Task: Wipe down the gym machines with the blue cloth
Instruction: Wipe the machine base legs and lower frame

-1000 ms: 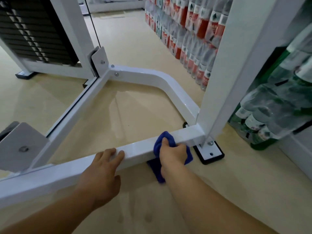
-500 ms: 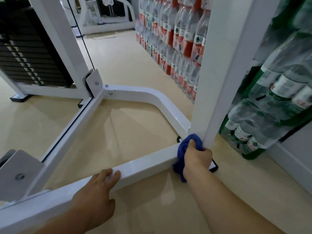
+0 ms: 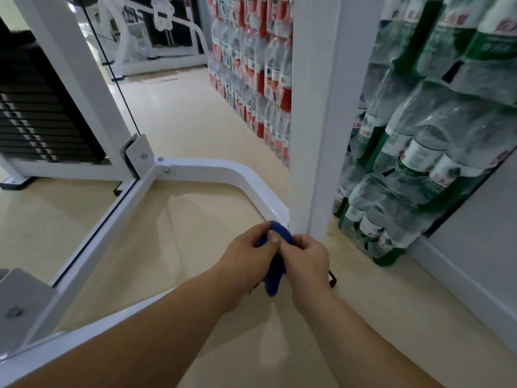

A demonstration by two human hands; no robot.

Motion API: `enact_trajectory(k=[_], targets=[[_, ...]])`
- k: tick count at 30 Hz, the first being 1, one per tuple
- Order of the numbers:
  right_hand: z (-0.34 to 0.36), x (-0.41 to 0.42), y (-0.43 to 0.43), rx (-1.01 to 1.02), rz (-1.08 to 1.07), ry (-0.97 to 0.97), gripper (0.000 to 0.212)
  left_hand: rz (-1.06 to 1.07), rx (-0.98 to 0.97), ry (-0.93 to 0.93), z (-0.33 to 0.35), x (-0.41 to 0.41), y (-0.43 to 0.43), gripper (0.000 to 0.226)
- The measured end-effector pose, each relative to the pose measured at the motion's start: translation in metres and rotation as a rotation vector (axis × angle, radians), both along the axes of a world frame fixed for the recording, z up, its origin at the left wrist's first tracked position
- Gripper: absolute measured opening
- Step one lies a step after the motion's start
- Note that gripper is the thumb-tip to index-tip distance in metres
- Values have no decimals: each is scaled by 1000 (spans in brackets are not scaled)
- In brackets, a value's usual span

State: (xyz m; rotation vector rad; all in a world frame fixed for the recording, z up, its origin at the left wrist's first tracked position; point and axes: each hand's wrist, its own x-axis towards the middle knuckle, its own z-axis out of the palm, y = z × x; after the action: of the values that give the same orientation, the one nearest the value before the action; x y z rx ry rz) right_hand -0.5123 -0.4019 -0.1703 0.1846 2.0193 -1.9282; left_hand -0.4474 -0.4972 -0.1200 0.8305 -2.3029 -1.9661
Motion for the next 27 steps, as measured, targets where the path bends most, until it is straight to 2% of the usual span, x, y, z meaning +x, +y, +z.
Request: enact_trajectory(k=[2, 5, 7, 10, 12, 13, 15, 17, 22, 27], targets=[[6, -6, 7, -45, 108, -115, 17, 73, 21, 27, 1, -2, 4, 10], [23, -11, 22, -139, 338, -273, 28, 165, 7, -24, -4, 1, -4, 14], [37, -15, 31, -118, 339, -341, 35, 210, 40, -57, 0, 0, -6, 20], [52, -27, 40, 39, -5, -170, 28, 259, -33, 10, 25, -16, -1, 28], [57, -32, 45, 80, -217, 33, 15, 319, -86, 166, 53, -37, 6, 33], [60, -33, 47, 85, -251, 116, 10, 336, -95, 258, 68, -47, 8, 33], [65, -39, 47, 44, -213, 211, 16, 363, -66, 420, 93, -67, 15, 27], [73, -44, 45, -36, -152, 213, 22, 367, -6, 431, 94, -76, 24, 22], [71, -50, 53, 73, -39, 272, 28, 163, -12, -10, 41, -61, 34, 13], [70, -53, 59, 81, 30, 251, 30, 322, -65, 194, 84, -81, 14, 14]])
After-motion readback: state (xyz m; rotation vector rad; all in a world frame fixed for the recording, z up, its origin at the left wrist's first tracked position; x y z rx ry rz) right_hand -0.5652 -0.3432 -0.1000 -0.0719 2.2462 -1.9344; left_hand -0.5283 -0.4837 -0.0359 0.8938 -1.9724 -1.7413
